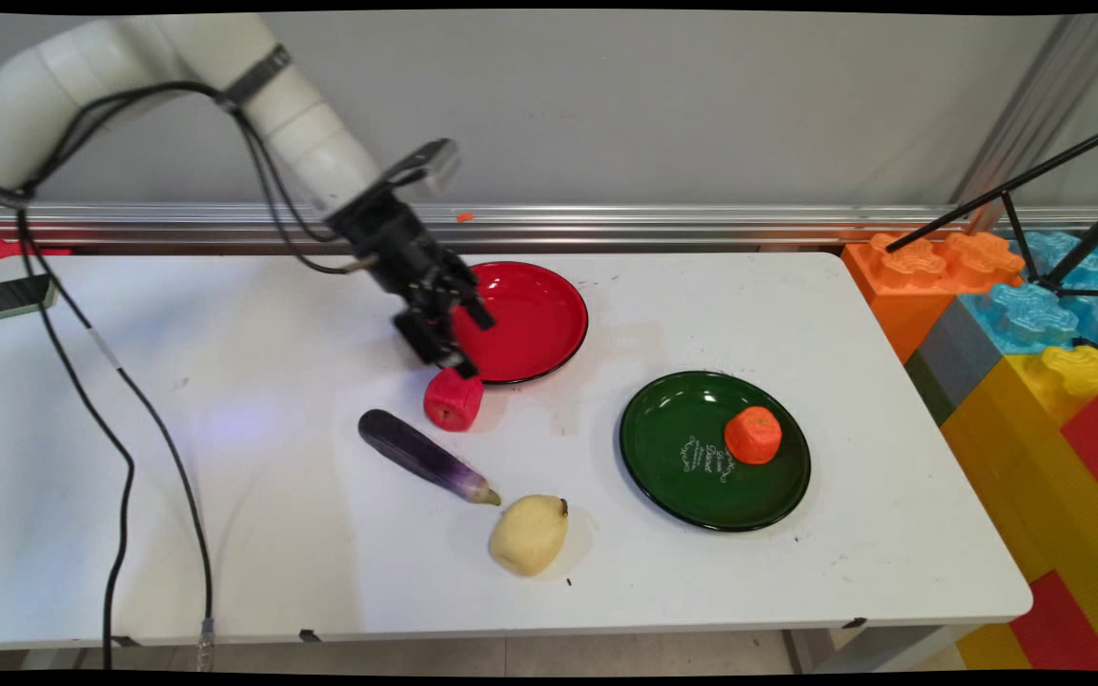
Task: Pick up the mandarin from the green plate
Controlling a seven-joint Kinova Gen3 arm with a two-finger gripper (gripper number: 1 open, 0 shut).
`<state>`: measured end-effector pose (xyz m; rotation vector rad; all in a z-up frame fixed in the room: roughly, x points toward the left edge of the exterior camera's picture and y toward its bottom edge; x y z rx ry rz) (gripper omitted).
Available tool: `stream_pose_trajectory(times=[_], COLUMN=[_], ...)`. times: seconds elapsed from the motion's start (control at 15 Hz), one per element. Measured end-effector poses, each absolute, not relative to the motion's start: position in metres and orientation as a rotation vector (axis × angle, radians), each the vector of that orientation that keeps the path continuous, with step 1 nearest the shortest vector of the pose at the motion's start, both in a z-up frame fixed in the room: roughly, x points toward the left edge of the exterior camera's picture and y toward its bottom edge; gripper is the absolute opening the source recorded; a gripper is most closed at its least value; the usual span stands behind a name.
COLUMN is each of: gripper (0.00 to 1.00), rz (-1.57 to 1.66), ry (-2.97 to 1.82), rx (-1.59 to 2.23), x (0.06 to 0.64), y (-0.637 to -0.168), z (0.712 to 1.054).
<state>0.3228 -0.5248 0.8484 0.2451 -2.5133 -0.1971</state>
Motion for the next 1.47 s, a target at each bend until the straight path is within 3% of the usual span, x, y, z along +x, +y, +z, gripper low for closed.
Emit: stream_pose_trajectory(times=[0.67,1.47], gripper=[1.0,1.0], rz=[-0.214,-0.211], ry=[-2.389,-2.304], rx=[0.29,0.357], x=[0.21,0.118], y=[-0.53,-0.542], z=[0.809,0.751])
